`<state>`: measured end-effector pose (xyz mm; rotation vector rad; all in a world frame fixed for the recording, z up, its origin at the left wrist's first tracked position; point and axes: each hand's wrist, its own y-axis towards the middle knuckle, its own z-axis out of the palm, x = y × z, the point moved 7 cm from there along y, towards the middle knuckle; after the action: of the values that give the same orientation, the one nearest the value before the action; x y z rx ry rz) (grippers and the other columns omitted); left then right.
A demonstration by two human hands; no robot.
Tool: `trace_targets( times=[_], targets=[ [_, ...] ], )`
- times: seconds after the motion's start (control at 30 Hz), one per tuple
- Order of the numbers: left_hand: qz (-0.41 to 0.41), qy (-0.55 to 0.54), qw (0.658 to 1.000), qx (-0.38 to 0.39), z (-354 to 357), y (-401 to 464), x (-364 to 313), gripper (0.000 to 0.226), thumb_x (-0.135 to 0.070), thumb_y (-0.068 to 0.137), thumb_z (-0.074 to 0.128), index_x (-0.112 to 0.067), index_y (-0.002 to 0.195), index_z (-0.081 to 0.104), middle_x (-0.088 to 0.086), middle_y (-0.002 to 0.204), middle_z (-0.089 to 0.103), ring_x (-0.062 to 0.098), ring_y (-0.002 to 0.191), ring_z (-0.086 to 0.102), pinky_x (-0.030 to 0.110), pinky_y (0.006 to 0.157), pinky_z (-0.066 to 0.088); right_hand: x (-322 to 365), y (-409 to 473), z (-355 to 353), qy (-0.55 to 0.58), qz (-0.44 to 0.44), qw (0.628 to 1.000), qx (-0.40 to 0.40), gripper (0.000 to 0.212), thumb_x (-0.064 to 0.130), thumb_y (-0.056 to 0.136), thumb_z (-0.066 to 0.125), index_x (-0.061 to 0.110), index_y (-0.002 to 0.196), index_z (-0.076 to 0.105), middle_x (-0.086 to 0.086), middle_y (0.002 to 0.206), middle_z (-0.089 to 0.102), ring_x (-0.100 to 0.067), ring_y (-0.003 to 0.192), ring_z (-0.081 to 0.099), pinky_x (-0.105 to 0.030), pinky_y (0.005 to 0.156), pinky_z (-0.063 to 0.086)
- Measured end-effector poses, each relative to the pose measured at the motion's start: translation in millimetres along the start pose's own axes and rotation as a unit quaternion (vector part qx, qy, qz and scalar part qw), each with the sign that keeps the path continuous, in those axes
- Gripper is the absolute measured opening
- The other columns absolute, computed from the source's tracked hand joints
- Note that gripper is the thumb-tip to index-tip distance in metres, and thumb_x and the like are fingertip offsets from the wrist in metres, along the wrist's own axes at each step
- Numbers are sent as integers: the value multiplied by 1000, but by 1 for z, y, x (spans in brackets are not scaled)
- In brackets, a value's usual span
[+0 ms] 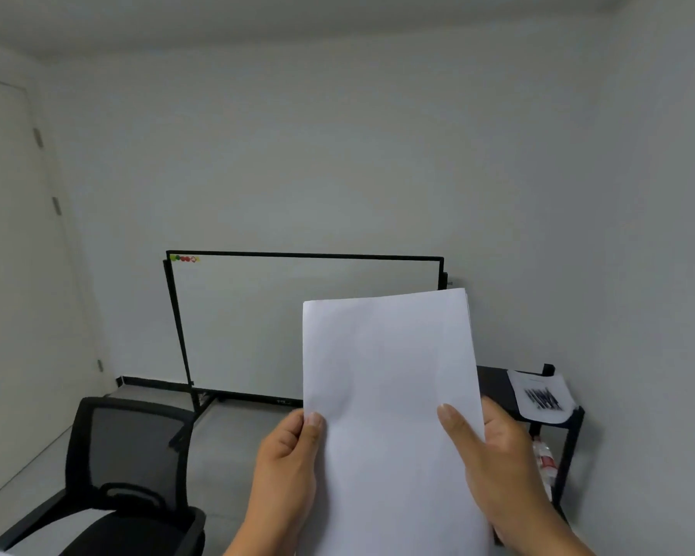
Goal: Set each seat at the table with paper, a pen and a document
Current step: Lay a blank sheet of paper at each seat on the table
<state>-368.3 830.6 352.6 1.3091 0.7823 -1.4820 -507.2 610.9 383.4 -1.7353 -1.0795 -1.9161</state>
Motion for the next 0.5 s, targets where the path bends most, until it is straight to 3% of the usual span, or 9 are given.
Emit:
trace_targets(
  times=[0.23, 0.4, 0.5],
  targets=[
    [27, -1, 999, -18, 9, 116, -14, 30, -14, 113, 56, 0, 96, 77, 21, 96, 81, 23, 83, 71, 37, 77, 54, -5, 118, 43, -5, -40, 999, 19, 11, 29, 100, 70, 29, 109, 76, 22, 98, 81, 6, 90, 74, -8, 70, 53],
    [70, 49, 996, -40, 12, 200, -5, 43, -35, 112, 62, 2, 91, 65, 14, 86, 67, 24, 83, 56, 42, 80, 44, -38, 208, 78, 12, -55, 997, 53, 14, 36, 99, 68, 32, 110, 75, 21, 103, 80, 0, 95, 75, -30, 86, 57],
    [103, 105, 987, -69, 16, 254, 0, 61, -54, 99, 61, 6, 93, 56, 5, 86, 57, 23, 80, 46, 41, 75, 36, -64, 273, 100, 30, -63, 994, 86, 18, 38, 98, 67, 33, 113, 75, 21, 109, 80, -1, 104, 74, -33, 92, 57]
  ],
)
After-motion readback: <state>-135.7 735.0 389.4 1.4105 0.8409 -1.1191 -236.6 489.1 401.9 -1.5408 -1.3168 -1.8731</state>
